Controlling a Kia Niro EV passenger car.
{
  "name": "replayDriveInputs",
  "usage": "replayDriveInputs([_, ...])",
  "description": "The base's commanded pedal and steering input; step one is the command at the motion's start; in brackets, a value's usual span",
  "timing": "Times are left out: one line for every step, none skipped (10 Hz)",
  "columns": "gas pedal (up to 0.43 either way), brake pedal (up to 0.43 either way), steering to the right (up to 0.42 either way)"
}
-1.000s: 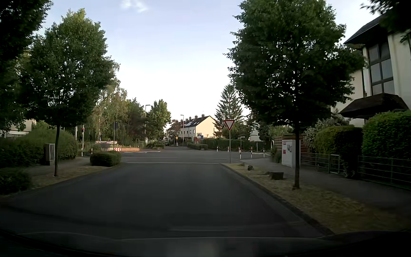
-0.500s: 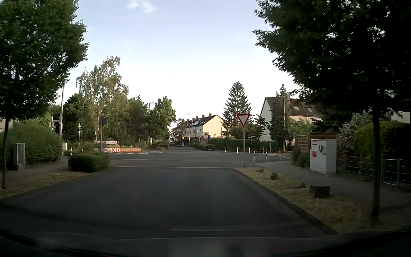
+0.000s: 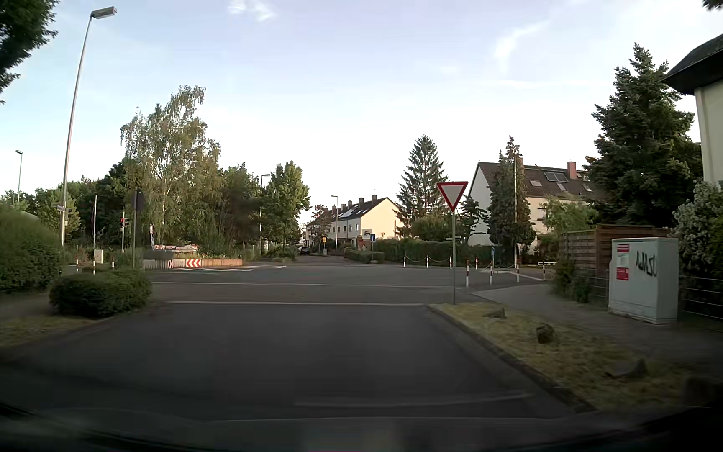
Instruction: Follow the waypoints while adhering to traffic rules and regulations
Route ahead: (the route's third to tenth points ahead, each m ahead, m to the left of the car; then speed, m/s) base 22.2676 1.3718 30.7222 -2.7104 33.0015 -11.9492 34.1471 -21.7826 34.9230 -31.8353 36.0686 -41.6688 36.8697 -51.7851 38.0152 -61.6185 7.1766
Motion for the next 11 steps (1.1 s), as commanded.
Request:
replayDriveInputs([0.0,0.232,-0.011])
replayDriveInputs([0.0,0.232,-0.011])
replayDriveInputs([0.0,0.238,-0.011])
replayDriveInputs([0.0,0.238,-0.011])
replayDriveInputs([0.0,0.244,-0.01])
replayDriveInputs([0.0,0.244,-0.009])
replayDriveInputs([0.0,0.25,-0.008])
replayDriveInputs([0.0,0.25,-0.008])
replayDriveInputs([0.0,0.256,-0.007])
replayDriveInputs([0.0,0.256,-0.007])
replayDriveInputs([0.0,0.256,-0.006])
